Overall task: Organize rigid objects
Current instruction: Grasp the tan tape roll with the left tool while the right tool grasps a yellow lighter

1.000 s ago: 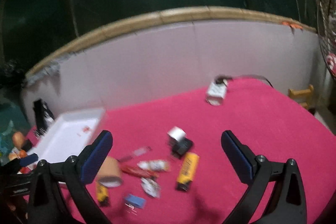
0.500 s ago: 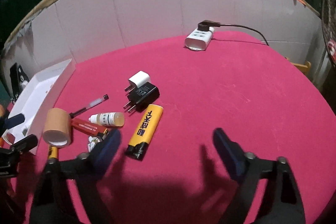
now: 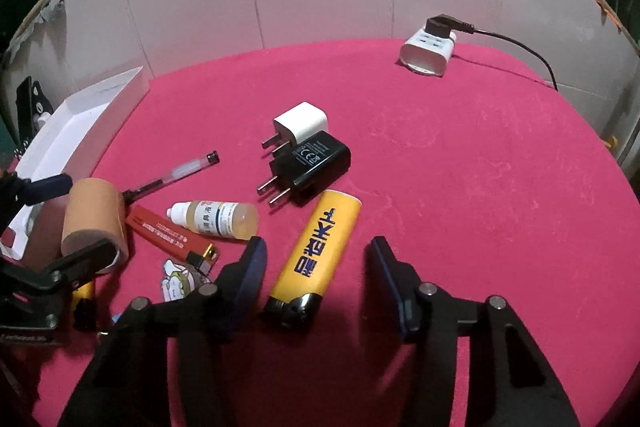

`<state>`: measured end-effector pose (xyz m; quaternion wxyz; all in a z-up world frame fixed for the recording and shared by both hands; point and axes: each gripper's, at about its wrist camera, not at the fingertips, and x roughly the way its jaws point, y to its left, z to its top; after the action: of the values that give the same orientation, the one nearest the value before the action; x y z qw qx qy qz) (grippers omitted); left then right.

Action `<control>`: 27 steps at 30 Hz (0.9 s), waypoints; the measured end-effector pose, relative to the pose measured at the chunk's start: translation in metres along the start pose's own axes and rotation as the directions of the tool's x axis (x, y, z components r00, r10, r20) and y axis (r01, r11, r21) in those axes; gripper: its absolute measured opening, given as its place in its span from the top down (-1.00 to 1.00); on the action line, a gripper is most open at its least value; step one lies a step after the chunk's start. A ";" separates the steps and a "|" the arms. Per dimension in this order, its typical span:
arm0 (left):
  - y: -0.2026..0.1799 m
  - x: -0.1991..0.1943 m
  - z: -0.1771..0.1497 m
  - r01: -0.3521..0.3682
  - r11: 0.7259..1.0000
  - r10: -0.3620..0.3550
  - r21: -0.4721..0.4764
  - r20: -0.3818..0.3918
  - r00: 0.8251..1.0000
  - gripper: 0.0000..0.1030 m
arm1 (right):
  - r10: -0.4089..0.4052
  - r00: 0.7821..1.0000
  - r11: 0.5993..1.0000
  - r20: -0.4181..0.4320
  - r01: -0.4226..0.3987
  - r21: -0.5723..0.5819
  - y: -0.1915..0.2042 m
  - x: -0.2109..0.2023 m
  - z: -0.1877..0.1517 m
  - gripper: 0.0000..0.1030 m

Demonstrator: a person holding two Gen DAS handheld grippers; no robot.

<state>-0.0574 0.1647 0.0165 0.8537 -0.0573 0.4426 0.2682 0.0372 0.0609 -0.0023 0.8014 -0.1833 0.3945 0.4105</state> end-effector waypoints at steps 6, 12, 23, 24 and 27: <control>-0.006 0.000 -0.005 0.047 0.999 -0.047 0.008 -0.002 0.999 -0.14 | 0.043 0.999 0.999 0.006 -0.043 0.034 -0.011 -0.004 -0.003 0.55; 0.000 -0.017 -0.013 0.066 0.996 -0.064 -0.058 0.036 0.997 -0.12 | 0.089 0.996 0.991 0.030 -0.092 0.101 -0.023 -0.014 -0.009 0.56; 0.008 -0.082 -0.010 0.080 0.985 -0.049 -0.156 0.194 0.980 -0.12 | 0.119 0.981 0.985 0.154 -0.136 0.109 -0.022 -0.063 -0.002 0.56; 0.009 -0.084 -0.009 0.080 0.983 -0.046 -0.164 0.202 0.978 -0.12 | 0.125 0.979 0.984 0.161 -0.142 0.104 -0.020 -0.066 0.000 0.56; 0.015 -0.092 -0.007 0.072 0.980 -0.030 -0.186 0.220 0.975 -0.12 | 0.143 0.973 0.984 0.183 -0.160 0.083 -0.013 -0.076 0.004 0.56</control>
<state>-0.1131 0.1371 0.0869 0.8939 -0.1216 0.3173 0.2924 0.0230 0.0160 0.0596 0.8075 -0.0764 0.3542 0.4654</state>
